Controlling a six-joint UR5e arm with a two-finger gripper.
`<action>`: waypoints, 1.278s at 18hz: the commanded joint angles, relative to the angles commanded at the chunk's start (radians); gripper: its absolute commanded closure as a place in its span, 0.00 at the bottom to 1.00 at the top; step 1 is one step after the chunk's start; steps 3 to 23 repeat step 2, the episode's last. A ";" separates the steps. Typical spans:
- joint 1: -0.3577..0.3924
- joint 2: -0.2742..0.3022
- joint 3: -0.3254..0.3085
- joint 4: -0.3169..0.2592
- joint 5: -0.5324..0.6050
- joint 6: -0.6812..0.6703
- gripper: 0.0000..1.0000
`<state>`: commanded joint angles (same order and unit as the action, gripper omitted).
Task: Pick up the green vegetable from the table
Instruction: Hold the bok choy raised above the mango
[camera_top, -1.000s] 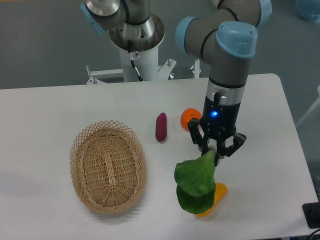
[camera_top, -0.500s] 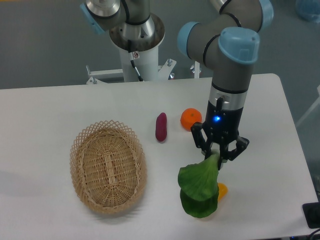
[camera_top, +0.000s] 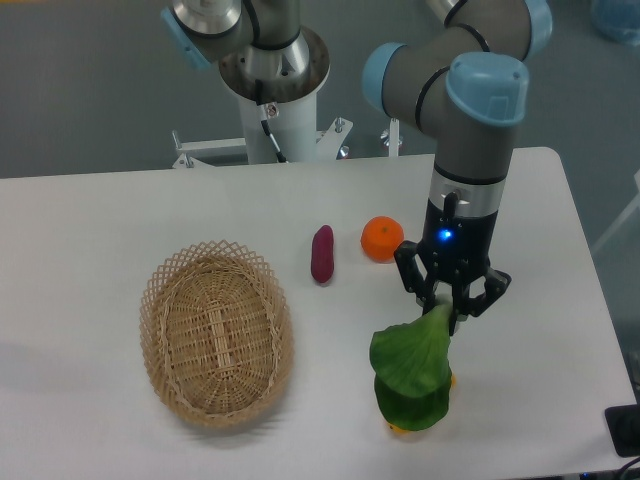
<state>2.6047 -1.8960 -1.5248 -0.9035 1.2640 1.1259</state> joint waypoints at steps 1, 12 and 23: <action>0.000 0.000 0.000 0.002 0.000 0.000 0.78; 0.000 -0.002 0.002 0.002 0.000 0.000 0.78; 0.000 -0.002 0.002 0.002 0.000 0.000 0.78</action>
